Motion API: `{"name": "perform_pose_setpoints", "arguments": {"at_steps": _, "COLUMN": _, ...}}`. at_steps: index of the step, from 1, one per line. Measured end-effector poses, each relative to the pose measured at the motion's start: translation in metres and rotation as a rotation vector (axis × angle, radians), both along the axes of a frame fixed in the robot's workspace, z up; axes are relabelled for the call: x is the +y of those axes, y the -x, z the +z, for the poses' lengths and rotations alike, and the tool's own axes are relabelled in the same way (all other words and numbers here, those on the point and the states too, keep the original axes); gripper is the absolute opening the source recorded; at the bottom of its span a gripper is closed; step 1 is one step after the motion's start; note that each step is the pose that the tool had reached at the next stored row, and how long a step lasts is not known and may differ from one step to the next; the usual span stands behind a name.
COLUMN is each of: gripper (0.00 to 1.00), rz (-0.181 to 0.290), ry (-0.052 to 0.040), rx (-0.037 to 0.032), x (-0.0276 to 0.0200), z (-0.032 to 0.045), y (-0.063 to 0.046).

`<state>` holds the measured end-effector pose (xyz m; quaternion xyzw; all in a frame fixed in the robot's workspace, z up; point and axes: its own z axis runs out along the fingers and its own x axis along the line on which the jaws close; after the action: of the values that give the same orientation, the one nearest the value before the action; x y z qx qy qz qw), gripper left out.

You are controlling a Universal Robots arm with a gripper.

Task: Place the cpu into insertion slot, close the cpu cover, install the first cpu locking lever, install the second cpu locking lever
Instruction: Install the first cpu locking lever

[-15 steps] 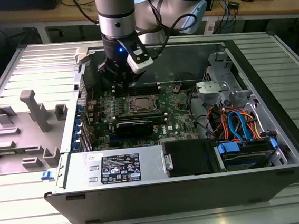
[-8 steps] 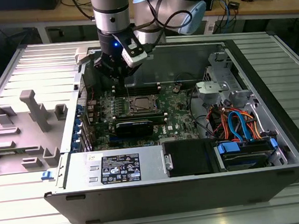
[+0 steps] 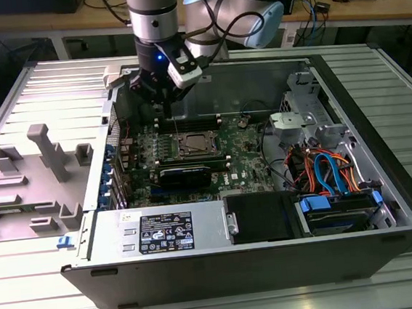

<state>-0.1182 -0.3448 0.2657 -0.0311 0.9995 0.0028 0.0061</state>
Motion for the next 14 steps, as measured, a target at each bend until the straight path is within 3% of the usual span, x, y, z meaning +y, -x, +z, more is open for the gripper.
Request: {"name": "perform_pose_setpoints", "arguments": {"at_steps": 14, "gripper": 0.11, "rz": 0.0, "ry": 0.0001, "rx": 0.0001, "x": 0.0004, "z": 0.0, "y": -0.0043}}
